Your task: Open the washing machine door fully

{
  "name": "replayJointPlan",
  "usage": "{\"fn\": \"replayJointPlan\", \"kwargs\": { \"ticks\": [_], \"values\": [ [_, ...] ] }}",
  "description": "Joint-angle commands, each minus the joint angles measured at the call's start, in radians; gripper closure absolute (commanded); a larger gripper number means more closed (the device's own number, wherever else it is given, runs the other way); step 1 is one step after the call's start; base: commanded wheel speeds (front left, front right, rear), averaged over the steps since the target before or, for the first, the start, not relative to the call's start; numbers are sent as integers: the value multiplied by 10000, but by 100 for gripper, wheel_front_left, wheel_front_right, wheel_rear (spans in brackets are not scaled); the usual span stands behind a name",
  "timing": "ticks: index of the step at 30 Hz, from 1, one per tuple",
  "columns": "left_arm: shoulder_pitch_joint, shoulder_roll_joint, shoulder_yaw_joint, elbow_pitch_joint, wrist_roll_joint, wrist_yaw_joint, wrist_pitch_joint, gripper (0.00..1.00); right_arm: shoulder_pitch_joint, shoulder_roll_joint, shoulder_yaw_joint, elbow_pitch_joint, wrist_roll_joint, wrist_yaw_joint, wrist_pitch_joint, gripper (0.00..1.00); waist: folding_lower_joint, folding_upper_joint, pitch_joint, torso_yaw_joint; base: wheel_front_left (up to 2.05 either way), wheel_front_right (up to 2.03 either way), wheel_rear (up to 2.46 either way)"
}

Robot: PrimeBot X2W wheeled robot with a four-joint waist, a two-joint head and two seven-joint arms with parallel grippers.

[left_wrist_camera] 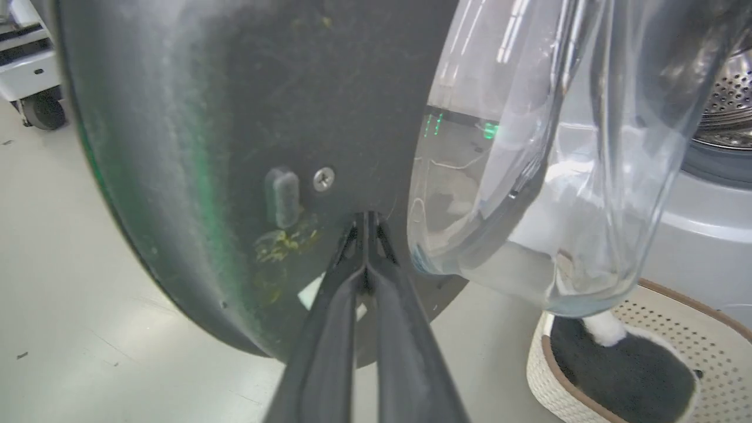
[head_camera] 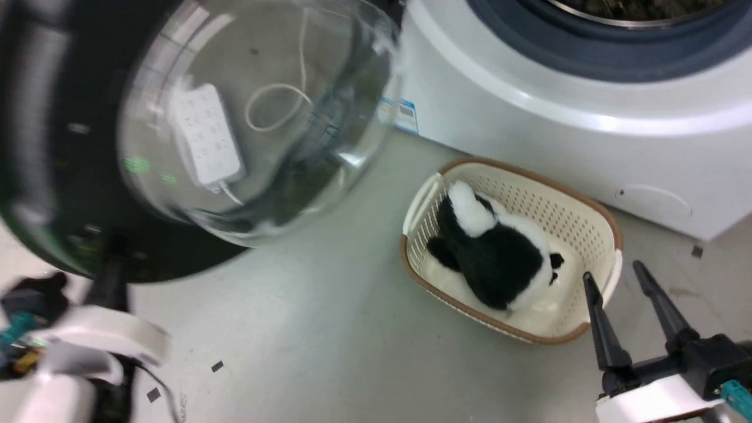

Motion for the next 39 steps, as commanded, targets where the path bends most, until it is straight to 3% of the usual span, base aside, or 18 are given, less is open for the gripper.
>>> {"fn": "replayJointPlan", "kwargs": {
  "ticks": [1,12,20,25,31,35,39],
  "values": [
    [-400,316,328,310,-120,-50,-4,100,-199,-124,-4,-84,-7,6,-44,0,-2,0,409,-309,0,0,0],
    [-1975,1548,1680,2716,-900,-491,-303,100,-470,-345,-93,-153,41,6,-44,0,-2,0,942,-809,0,0,0],
    [-2307,1730,1521,3628,-755,-857,-821,100,-528,-279,-200,-91,9,6,-44,0,-2,0,637,-958,0,0,0],
    [-1939,1320,1161,3048,-329,-758,-1230,100,-576,-90,-392,-36,-37,6,-44,0,-2,0,0,-1126,0,0,0],
    [-870,549,847,1123,227,-425,-1438,100,-585,235,-1142,-106,-134,6,-44,0,-2,0,-880,-1547,0,0,0],
    [-179,145,438,-55,845,-81,-1464,100,-524,391,-1372,-149,-248,6,-44,0,-2,0,-1420,-1997,0,0,0],
    [682,-650,-156,-1050,1069,146,-1474,100,-285,600,-1481,-189,-328,6,-44,0,-2,0,-2030,-2819,0,0,0]
  ]
}}
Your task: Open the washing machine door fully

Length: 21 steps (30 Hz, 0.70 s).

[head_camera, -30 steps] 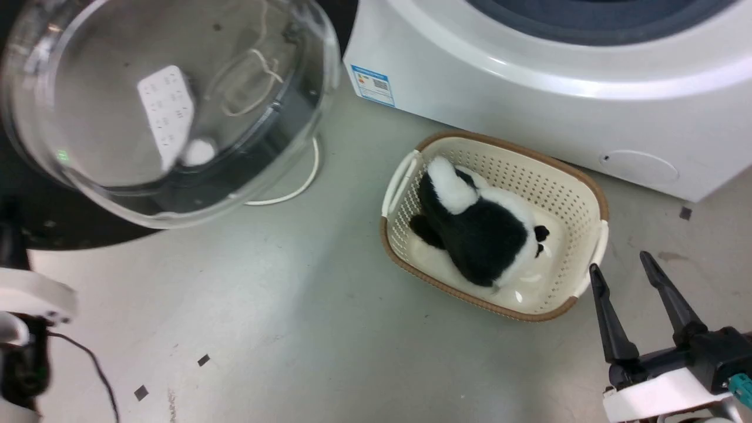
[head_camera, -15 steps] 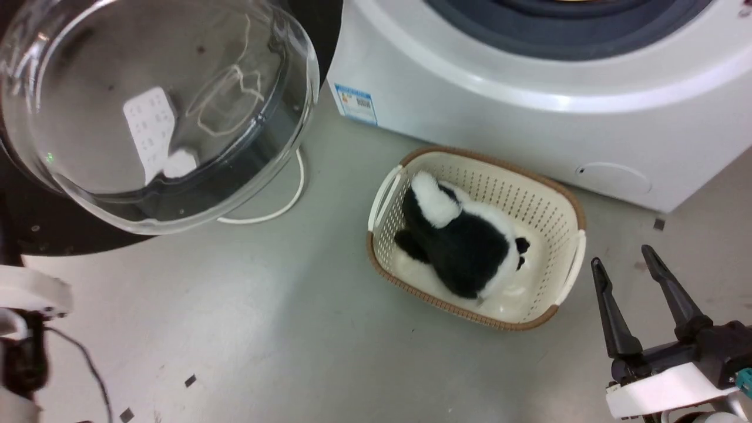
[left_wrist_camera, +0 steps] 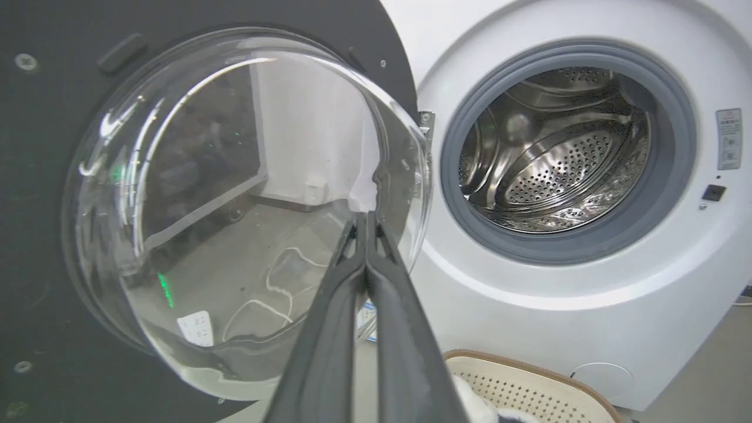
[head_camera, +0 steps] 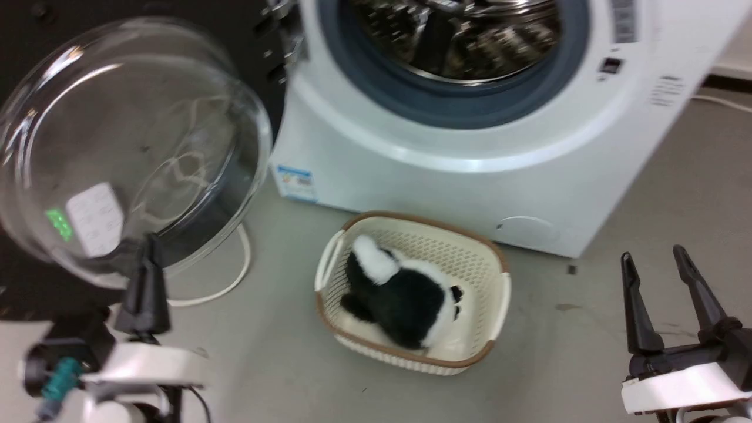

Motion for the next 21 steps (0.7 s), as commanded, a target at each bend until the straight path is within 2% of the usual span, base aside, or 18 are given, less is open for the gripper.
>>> {"fn": "replayJointPlan", "kwargs": {
  "ticks": [1,8,9,10,11,12,21],
  "values": [
    [343,-293,-171,-249,113,115,-46,100,125,84,6,-29,-36,6,-44,0,3,0,-512,-684,0,0,0],
    [874,-1051,-622,-502,655,116,-50,100,476,162,225,-32,105,6,-44,0,3,0,-671,-1336,0,0,0],
    [1022,-1302,-641,-520,819,81,-51,100,572,170,292,-45,117,6,-44,0,3,0,-699,-1512,0,0,0],
    [1093,-1442,-655,-514,896,73,-51,51,611,173,329,-39,150,6,-44,0,3,0,-704,-1589,0,0,0],
    [1093,-1442,-655,-514,896,73,-51,51,611,173,329,-39,150,6,-44,0,3,0,-704,-1589,0,0,0],
    [1217,-1674,-705,-434,1051,33,-51,0,662,175,374,-22,226,6,-44,0,3,0,-709,-1725,0,0,0],
    [1568,-2185,-771,-15,1657,-130,-52,0,798,177,481,71,423,6,-44,0,3,0,-814,-2001,0,0,0]
  ]
}}
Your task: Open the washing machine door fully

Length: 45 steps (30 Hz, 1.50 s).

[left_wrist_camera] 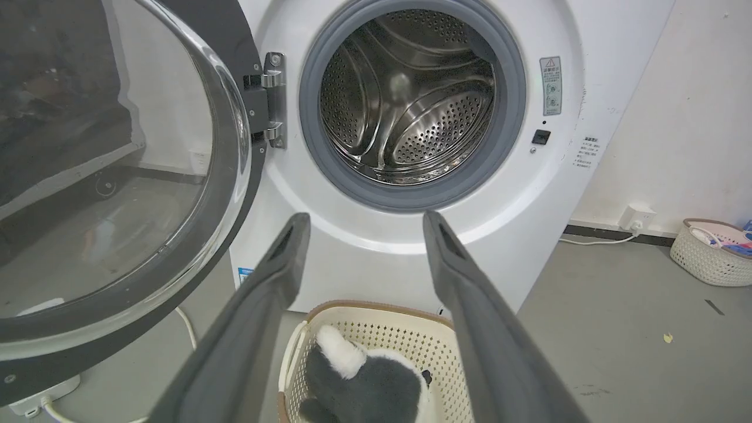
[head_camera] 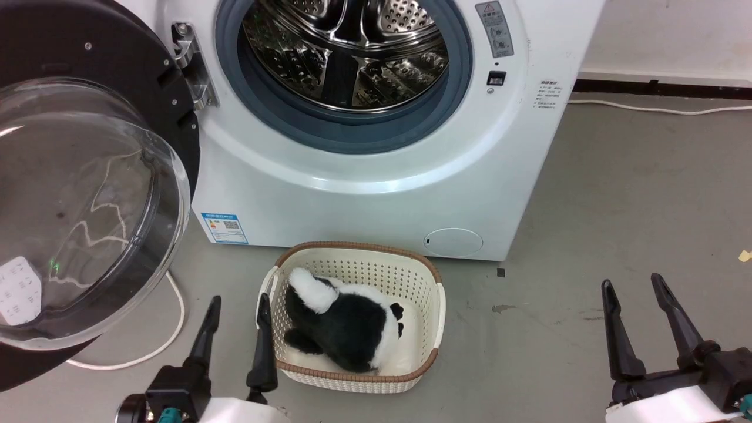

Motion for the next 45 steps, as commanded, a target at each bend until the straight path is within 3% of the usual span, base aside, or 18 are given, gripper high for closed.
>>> {"fn": "replayJointPlan", "kwargs": {
  "ticks": [1,26,27,45],
  "values": [
    [159,-87,16,39,14,-78,-52,0,159,47,33,28,44,6,-44,0,0,0,-36,-14,0,0,0],
    [320,-453,387,192,525,-478,-53,0,205,49,155,135,153,6,-44,0,0,0,-85,89,0,0,0],
    [233,-399,389,161,478,-451,6,100,40,0,154,121,88,0,4,100,0,0,-86,90,0,0,0],
    [163,-413,523,146,682,-531,292,100,-31,4,233,128,-2,1,293,100,0,0,-148,65,0,0,0]
  ]
}}
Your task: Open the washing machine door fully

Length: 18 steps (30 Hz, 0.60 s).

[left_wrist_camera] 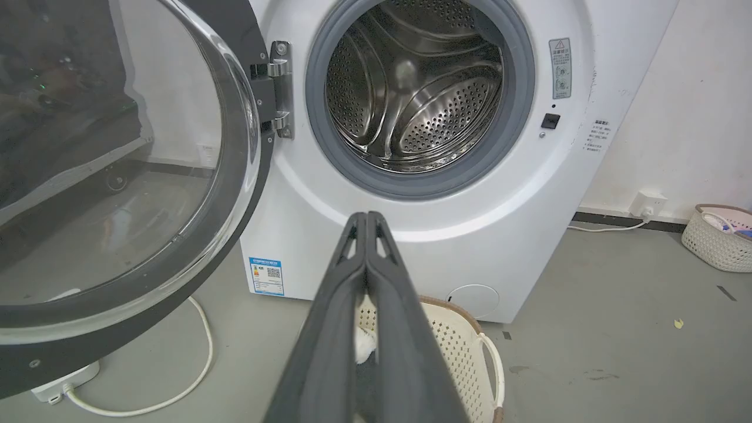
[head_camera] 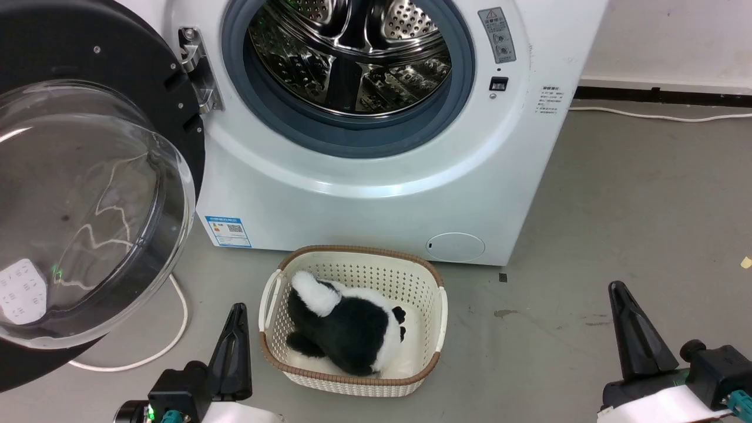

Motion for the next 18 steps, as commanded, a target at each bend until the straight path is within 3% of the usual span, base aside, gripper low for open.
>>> {"fn": "replayJointPlan", "kwargs": {
  "ticks": [1,18],
  "values": [
    [-67,-24,55,-7,110,-42,39,100,-40,6,10,8,-66,1,46,100,0,0,-4,-2,0,0,0],
    [-161,-57,237,-20,395,-151,427,100,-97,14,112,21,-188,2,435,100,0,0,-87,-37,0,0,0]
  ]
}}
